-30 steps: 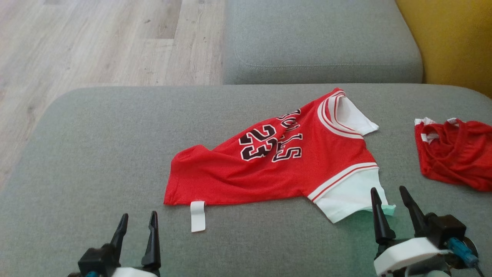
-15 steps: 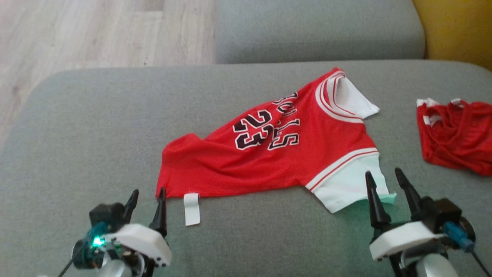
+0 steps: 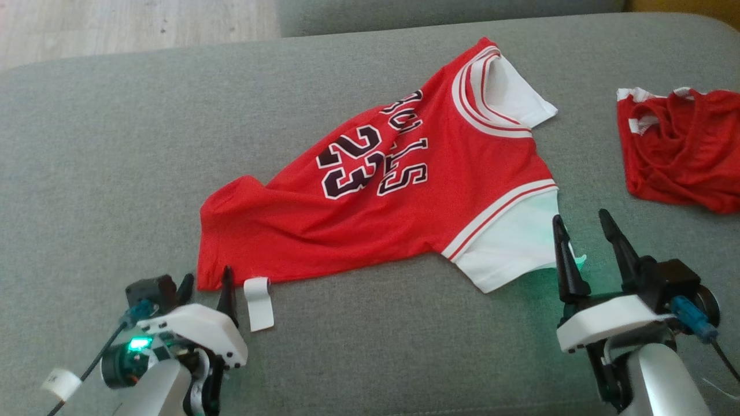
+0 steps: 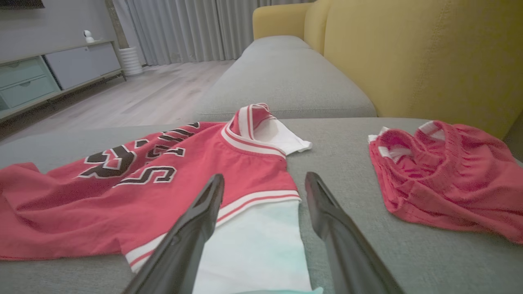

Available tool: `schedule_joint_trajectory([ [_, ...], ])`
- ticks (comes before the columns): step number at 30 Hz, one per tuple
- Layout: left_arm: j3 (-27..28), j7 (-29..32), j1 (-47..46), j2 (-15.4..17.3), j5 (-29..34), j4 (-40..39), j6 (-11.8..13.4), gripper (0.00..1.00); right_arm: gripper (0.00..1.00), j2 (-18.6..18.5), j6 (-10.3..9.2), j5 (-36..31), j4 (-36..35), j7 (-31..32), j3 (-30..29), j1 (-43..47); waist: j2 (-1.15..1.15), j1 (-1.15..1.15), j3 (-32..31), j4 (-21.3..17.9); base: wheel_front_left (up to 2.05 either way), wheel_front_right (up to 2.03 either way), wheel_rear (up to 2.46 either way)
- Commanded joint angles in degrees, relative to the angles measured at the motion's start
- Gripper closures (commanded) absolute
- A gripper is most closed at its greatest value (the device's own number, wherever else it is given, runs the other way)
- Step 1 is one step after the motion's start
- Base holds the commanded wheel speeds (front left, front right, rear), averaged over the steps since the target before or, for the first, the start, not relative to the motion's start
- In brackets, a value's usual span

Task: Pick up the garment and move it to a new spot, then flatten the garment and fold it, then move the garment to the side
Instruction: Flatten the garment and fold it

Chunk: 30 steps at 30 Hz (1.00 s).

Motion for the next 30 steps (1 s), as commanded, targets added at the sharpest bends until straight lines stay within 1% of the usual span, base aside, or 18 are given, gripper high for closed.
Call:
schedule_joint_trajectory([
  [1,1.62,0.35,-2.71,0.57,-0.25,-0.67,-0.32,0.0,0.0,-0.32,-0.04,-0.47,-1.49,-0.65,0.98,-1.91,0.0,-0.01,0.3,-0.4,0.0,0.0,0.0],
  [3,1.14,0.93,-2.64,0.42,-0.25,0.17,-0.47,0.0,0.0,-0.32,-0.04,-0.75,-0.93,-0.49,0.22,-1.9,0.0,-0.01,0.28,-0.55,0.0,0.0,0.0],
  [4,0.84,1.19,-2.59,0.39,-0.17,0.48,-0.54,0.09,0.0,-0.32,-0.04,-0.94,-0.59,-0.28,-0.27,-1.89,0.0,-0.01,0.25,-0.58,0.0,0.0,0.0],
  [6,0.56,1.23,-2.55,0.31,-0.14,0.77,-0.68,0.53,0.0,-0.32,-0.04,-1.35,0.15,0.49,-1.4,-1.85,0.0,-0.01,0.16,-0.59,0.0,0.0,0.0],
  [8,0.27,1.0,-2.47,0.1,-0.08,0.72,-0.84,0.79,0.0,-0.32,-0.04,-1.79,1.19,1.11,-2.58,-2.11,0.0,-0.01,0.14,-0.46,0.0,0.0,0.0],
  [10,0.09,0.48,-2.43,-0.06,-0.03,0.46,-1.06,1.0,0.0,-0.32,-0.04,-2.19,2.56,1.72,-3.71,-2.64,0.0,-0.01,0.14,-0.24,0.0,0.0,0.0],
  [12,0.01,-0.06,-2.41,-0.18,0.01,0.14,-1.16,1.0,0.0,-0.32,-0.04,-2.44,4.33,2.03,-4.67,-3.57,0.0,-0.01,0.26,0.07,0.0,0.0,0.0],
  [15,-0.15,-1.1,-2.13,-0.22,0.2,-0.66,-1.09,1.0,0.0,-0.32,-0.04,-3.51,9.11,2.73,-6.84,-6.62,0.0,-0.01,0.53,0.62,0.0,0.0,0.0],
  [21,-0.64,-2.17,-1.1,-0.45,0.37,-1.48,-0.97,1.0,0.0,-0.32,-0.04,-3.95,16.22,5.5,-6.15,-8.95,0.0,-0.01,0.42,1.62,0.0,0.0,0.0],
  [25,-0.79,-2.64,-0.55,-0.56,0.32,-1.99,-0.74,1.0,0.0,-0.32,-0.04,-3.21,18.08,5.88,-5.02,-7.74,0.0,-0.01,0.24,1.97,0.0,0.0,0.0],
  [30,-0.89,-3.09,-0.15,-0.4,0.3,-3.07,-0.55,1.0,0.0,-0.32,-0.04,-2.74,18.13,6.4,-3.94,-4.9,0.0,-0.01,0.17,2.1,0.0,0.0,0.0],
])
